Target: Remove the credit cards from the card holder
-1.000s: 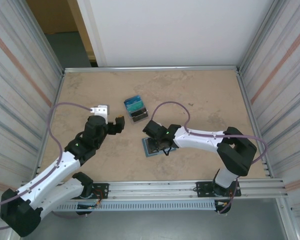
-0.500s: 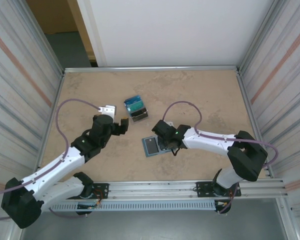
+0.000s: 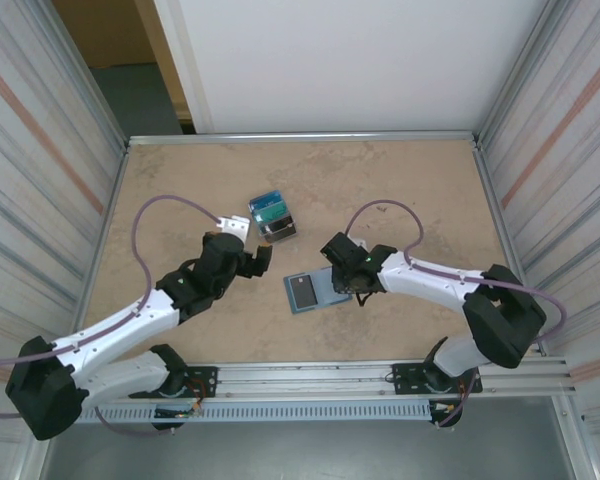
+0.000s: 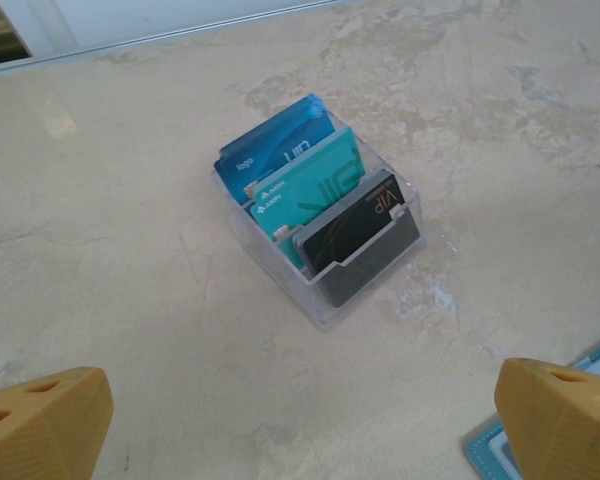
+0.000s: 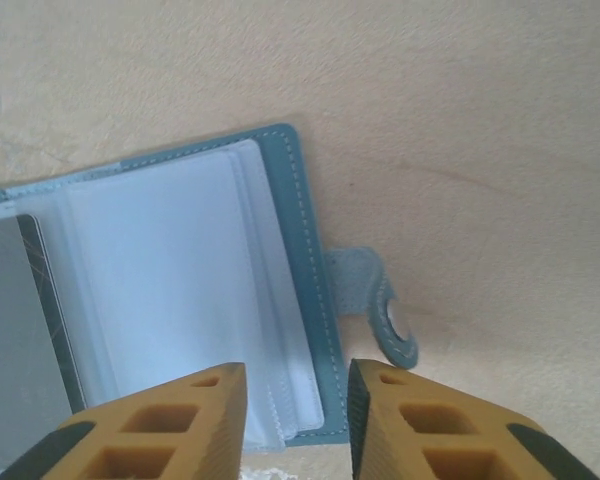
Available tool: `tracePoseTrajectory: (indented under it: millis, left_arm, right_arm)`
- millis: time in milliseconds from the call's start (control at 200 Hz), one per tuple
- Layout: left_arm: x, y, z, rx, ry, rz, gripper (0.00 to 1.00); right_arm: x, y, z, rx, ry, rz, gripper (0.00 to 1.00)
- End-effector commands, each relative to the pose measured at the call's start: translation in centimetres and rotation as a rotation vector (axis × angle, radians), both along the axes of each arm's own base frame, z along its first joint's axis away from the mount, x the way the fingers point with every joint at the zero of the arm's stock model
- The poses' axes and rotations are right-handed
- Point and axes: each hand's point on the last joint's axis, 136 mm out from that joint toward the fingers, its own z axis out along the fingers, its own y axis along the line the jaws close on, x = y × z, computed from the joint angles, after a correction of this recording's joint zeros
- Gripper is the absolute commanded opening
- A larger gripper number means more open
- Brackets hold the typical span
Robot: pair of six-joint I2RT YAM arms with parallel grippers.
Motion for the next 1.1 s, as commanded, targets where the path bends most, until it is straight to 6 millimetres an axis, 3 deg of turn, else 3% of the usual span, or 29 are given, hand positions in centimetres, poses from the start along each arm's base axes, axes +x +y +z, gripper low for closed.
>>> tracePoseTrajectory:
  millis: [0, 236, 386, 521, 626, 822, 872, 1092]
  left_arm:
    - [0.4, -0.4, 1.3, 0.008, -0.053, 0.012, 0.99]
    - [0.5, -1.1, 0.6, -0.008, -0.030, 0.004, 0.99]
    - [0.4, -1.8, -0.1, -0.014, -0.002, -0.012, 0.99]
    - [-0.3, -2.6, -1.0, -0.010, 0.018, -0.038, 0.99]
    - [-0.8, -3.2, -2.1, -0.015, 0.038, -0.055, 0.99]
    - [-2.2, -4.6, -4.9, -0.027, 0.135, -0.074, 0.99]
    - [-2.5, -4.9, -5.7, -0.031, 0.160, -0.077, 0.99]
    - [-4.1, -4.8, -8.5, 0.007, 0.262, -0.079, 0.99]
  right_arm:
    - [0.1, -1.5, 1.2, 0.010, -0.034, -0.054, 0.37]
    - [0.3, -3.3, 4.0, 0.068, -0.105, -0.099, 0.50]
    - [0.0, -4.5, 5.9, 0.122, -0.156, -0.122, 0.66]
    - [-0.3, -4.3, 7.9, 0.201, -0.204, -0.101, 0.72]
    - [-0.8, -3.5, 9.4, 0.280, -0.231, -0.054, 0.72]
    - [-1.5, -0.3, 10.2, 0.406, -0.171, 0.051, 0.71]
    - [-1.5, 0.6, 9.3, 0.406, -0.128, 0.068, 0.60]
    - [-1.4, 3.9, 6.4, 0.412, -0.030, 0.124, 0.54]
